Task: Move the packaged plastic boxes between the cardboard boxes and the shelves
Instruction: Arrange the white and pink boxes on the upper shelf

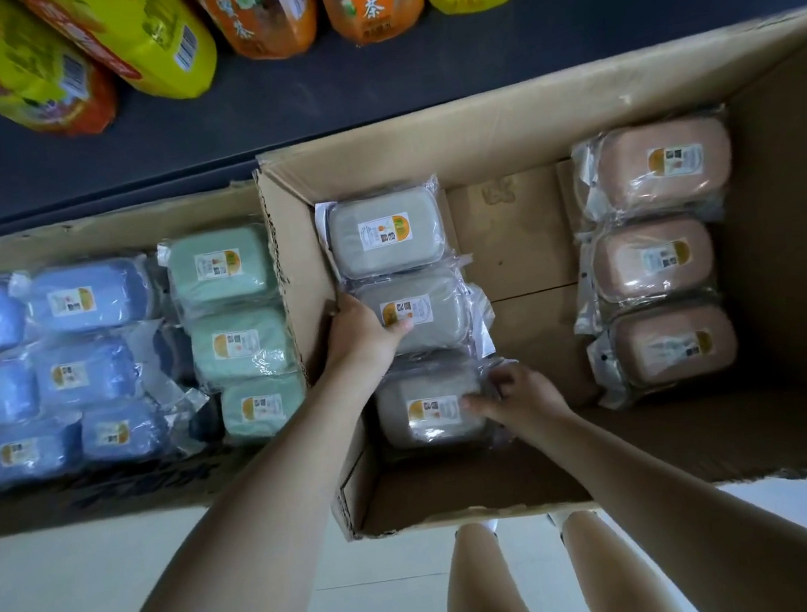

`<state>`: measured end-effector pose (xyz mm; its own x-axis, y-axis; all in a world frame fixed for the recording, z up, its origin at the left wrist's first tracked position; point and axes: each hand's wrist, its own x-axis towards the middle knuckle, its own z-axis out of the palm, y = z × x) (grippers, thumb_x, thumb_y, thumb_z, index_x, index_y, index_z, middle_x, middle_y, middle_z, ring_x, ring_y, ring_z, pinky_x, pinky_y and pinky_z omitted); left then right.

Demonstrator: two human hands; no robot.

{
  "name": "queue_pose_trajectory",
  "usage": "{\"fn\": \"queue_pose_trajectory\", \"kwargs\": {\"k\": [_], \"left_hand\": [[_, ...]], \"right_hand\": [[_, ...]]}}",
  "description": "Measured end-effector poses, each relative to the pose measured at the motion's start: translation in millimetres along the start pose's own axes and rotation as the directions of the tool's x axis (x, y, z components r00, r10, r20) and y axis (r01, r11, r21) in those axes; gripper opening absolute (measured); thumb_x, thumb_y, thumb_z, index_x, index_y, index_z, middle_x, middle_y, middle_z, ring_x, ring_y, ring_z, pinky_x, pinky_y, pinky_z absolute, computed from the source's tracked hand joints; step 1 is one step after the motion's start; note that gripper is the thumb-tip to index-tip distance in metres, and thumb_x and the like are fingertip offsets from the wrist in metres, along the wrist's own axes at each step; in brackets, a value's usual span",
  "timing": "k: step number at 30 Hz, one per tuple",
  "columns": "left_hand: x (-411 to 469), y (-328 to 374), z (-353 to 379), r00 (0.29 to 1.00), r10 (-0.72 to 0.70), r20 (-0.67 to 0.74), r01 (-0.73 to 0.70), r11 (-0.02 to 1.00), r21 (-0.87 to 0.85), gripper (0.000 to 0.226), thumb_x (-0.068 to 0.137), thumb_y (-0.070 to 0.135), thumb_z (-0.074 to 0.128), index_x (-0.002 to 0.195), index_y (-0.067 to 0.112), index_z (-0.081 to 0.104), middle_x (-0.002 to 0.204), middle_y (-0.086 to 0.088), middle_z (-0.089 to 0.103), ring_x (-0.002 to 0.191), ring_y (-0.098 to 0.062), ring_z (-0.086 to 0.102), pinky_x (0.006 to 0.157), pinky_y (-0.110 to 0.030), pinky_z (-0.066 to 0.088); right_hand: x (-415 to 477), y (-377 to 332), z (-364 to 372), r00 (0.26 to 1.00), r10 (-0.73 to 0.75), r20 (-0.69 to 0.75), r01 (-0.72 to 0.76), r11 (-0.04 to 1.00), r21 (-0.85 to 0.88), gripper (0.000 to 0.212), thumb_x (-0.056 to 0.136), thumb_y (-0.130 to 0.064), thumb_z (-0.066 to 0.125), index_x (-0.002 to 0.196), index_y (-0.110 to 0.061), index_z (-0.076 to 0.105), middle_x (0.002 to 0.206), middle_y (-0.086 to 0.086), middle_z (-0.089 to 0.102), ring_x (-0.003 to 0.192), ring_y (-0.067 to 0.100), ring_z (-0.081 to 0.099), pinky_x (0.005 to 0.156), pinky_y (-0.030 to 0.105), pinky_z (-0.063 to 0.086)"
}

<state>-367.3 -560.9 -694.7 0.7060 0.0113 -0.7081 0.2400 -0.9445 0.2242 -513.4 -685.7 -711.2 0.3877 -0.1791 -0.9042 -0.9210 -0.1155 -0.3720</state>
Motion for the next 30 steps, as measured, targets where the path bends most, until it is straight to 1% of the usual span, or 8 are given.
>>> {"fn": "queue_pose_trajectory", "kwargs": {"k": [5, 7, 12, 16, 20, 23, 27, 30], "left_hand": [[-0.5, -4.4, 5.8, 0.999, -0.001, -0.032, 0.002, 0.999, 0.042, 0.075, 0.084, 0.040, 0.067, 0.132, -0.008, 0.035, 0.128, -0.023, 0.051, 0.118, -0.034, 0.051, 0.091, -0.033, 0.041], [0.3, -5.0, 7.1, 0.999, 0.005, -0.041, -0.003, 0.999, 0.034, 0.078, 0.083, 0.040, 0.069, 0.133, -0.010, 0.035, 0.129, -0.025, 0.050, 0.120, -0.034, 0.050, 0.094, -0.033, 0.040], [0.9, -5.3, 8.9, 0.999, 0.018, -0.042, -0.015, 0.996, 0.083, 0.089, 0.081, 0.043, 0.069, 0.138, -0.012, 0.028, 0.138, -0.028, 0.042, 0.128, -0.036, 0.043, 0.104, -0.035, 0.036], [1.1, -1.8, 6.6, 1.000, 0.005, -0.012, -0.003, 0.988, 0.155, 0.089, 0.081, 0.047, 0.067, 0.136, -0.013, 0.030, 0.134, -0.028, 0.044, 0.123, -0.037, 0.047, 0.100, -0.037, 0.039], [-2.3, 0.1, -0.8, 0.997, 0.075, -0.013, -0.068, 0.952, 0.297, 0.063, 0.085, 0.046, 0.062, 0.117, -0.008, 0.052, 0.115, -0.023, 0.061, 0.108, -0.035, 0.058, 0.086, -0.036, 0.045], [-16.7, 4.3, -13.0, 0.984, 0.176, -0.039, -0.144, 0.898, 0.416, 0.041, 0.092, 0.026, 0.057, 0.119, -0.005, 0.049, 0.116, -0.020, 0.061, 0.111, -0.034, 0.057, 0.095, -0.036, 0.042], [-48.1, 7.8, -36.9, 0.950, 0.308, 0.045, -0.285, 0.805, 0.520, 0.040, 0.095, 0.026, 0.051, 0.126, 0.001, 0.046, 0.123, -0.015, 0.056, 0.113, -0.030, 0.055, 0.096, -0.037, 0.039], [-81.1, 7.8, -61.2, 0.911, 0.405, 0.078, -0.389, 0.783, 0.485, 0.035, 0.096, 0.027, 0.047, 0.124, 0.006, 0.050, 0.123, -0.011, 0.057, 0.111, -0.028, 0.056, 0.097, -0.040, 0.043]], "right_hand": [[0.0, -5.3, -1.1, 0.999, -0.029, -0.024, 0.027, 0.997, -0.072, 0.045, 0.075, -0.032, 0.078, 0.113, -0.015, 0.060, 0.085, -0.001, 0.066, 0.065, 0.009, 0.063, 0.054, 0.019, 0.052], [-0.2, -3.7, -1.7, 0.999, -0.025, -0.041, 0.023, 0.998, -0.050, 0.043, 0.075, -0.030, 0.078, 0.111, -0.014, 0.062, 0.090, 0.006, 0.069, 0.068, 0.013, 0.065, 0.059, 0.021, 0.053], [1.1, -1.0, -2.3, 0.994, -0.080, -0.078, 0.071, 0.991, -0.117, 0.046, 0.075, -0.036, 0.078, 0.113, -0.015, 0.064, 0.091, -0.006, 0.060, 0.078, 0.006, 0.055, 0.056, 0.011, 0.038], [-2.2, -1.1, -1.2, 0.995, -0.078, -0.059, 0.070, 0.990, -0.124, 0.046, 0.075, -0.039, 0.077, 0.111, -0.014, 0.063, 0.090, -0.005, 0.061, 0.078, 0.009, 0.056, 0.055, 0.014, 0.038], [-9.5, -0.1, -7.7, 0.993, -0.115, -0.012, 0.112, 0.984, -0.137, 0.041, 0.074, -0.041, 0.077, 0.103, -0.014, 0.066, 0.091, -0.001, 0.066, 0.084, 0.014, 0.061, 0.068, 0.025, 0.045], [-21.3, -2.1, -16.4, 0.985, -0.166, -0.037, 0.153, 0.962, -0.225, 0.038, 0.074, -0.043, 0.076, 0.100, -0.018, 0.066, 0.091, -0.002, 0.066, 0.082, 0.012, 0.059, 0.066, 0.024, 0.044], [-43.7, -12.9, -37.5, 0.976, -0.215, -0.042, 0.175, 0.882, -0.437, 0.038, 0.080, -0.041, 0.070, 0.111, -0.019, 0.064, 0.101, 0.001, 0.067, 0.091, 0.018, 0.062, 0.079, 0.030, 0.050], [-79.0, -27.5, -59.7, 0.963, -0.269, 0.031, 0.213, 0.681, -0.701, 0.046, 0.088, -0.042, 0.059, 0.129, -0.022, 0.054, 0.123, 0.005, 0.061, 0.108, 0.022, 0.059, 0.088, 0.033, 0.050]]}}
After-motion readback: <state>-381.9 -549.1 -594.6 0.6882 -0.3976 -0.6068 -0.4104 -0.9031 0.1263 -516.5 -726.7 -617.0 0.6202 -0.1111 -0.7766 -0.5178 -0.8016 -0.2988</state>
